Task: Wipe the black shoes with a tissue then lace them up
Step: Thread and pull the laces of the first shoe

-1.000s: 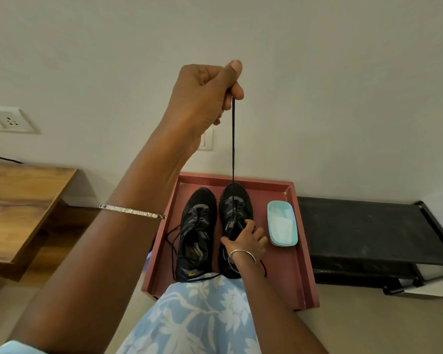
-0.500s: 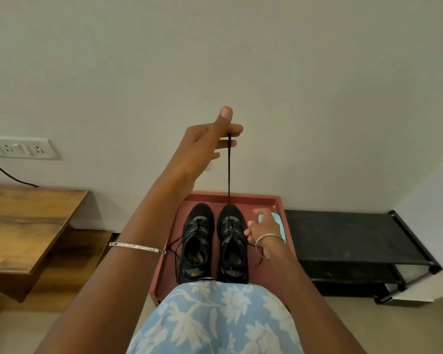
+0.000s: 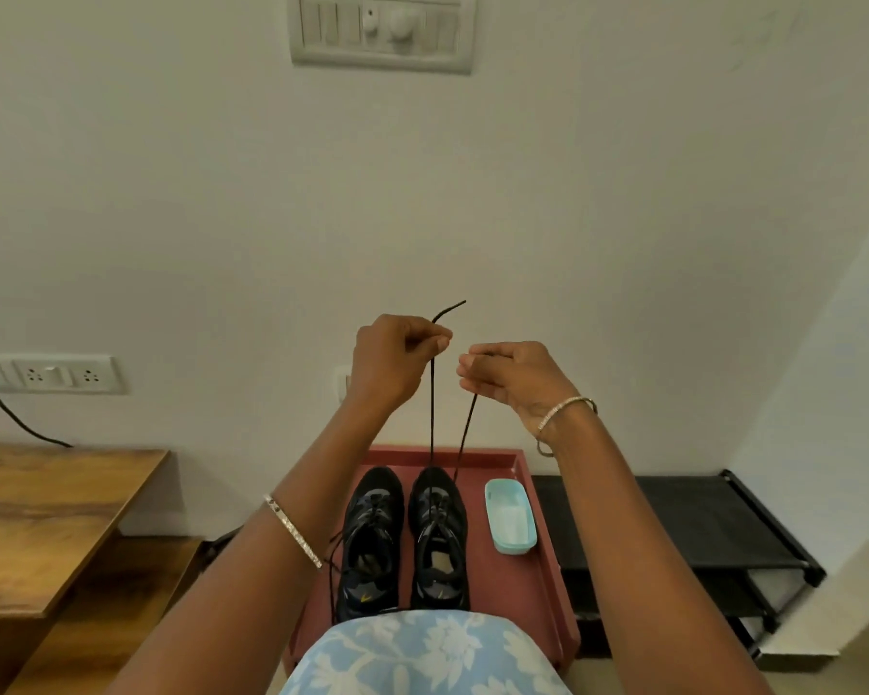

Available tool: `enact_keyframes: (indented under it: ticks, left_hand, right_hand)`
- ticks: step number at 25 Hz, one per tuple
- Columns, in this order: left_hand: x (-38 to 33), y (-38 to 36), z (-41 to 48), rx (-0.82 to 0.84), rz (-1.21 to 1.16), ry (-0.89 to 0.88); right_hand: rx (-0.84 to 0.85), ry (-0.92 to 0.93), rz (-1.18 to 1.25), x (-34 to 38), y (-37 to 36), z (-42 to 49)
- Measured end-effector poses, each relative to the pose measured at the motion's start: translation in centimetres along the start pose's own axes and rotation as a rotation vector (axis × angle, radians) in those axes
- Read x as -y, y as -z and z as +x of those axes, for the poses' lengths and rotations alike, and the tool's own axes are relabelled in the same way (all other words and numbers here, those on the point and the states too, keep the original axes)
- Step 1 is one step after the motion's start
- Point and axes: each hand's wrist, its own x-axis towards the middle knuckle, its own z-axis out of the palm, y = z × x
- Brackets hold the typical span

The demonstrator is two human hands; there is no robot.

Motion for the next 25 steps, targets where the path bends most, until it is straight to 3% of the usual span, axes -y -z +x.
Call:
enact_keyframes:
  ticks: [5,9,14,21,25]
  left_hand:
    - [0.1,-1.2,-0.3,-0.124,-0.05,-0.024]
    - [-0.3,-1.8,-0.2,-0.12,-0.125,0.085]
    - [-0.8,-1.9,0.1,-0.123,-0.136,0.079]
    - [-1.2,-2.4,0.1,-0.127,-0.345,0.195]
    - [-1.4,-2.9,0.1,-0.133,-0.464,0.224]
  right_hand:
    - [0.129,0.027,0.046,0.3,-0.2,-1.0]
    - [-0.001,0.131,-0.169,1.1,-0.7,-1.1]
    - [-0.28,0.359,-0.444,1.2,-1.5,-0.5]
    - [-0.318,0.404,-0.406,2.1,-1.7,0.3]
    - [-0.313,0.334,-0.341,2.3,-1.5,0.8]
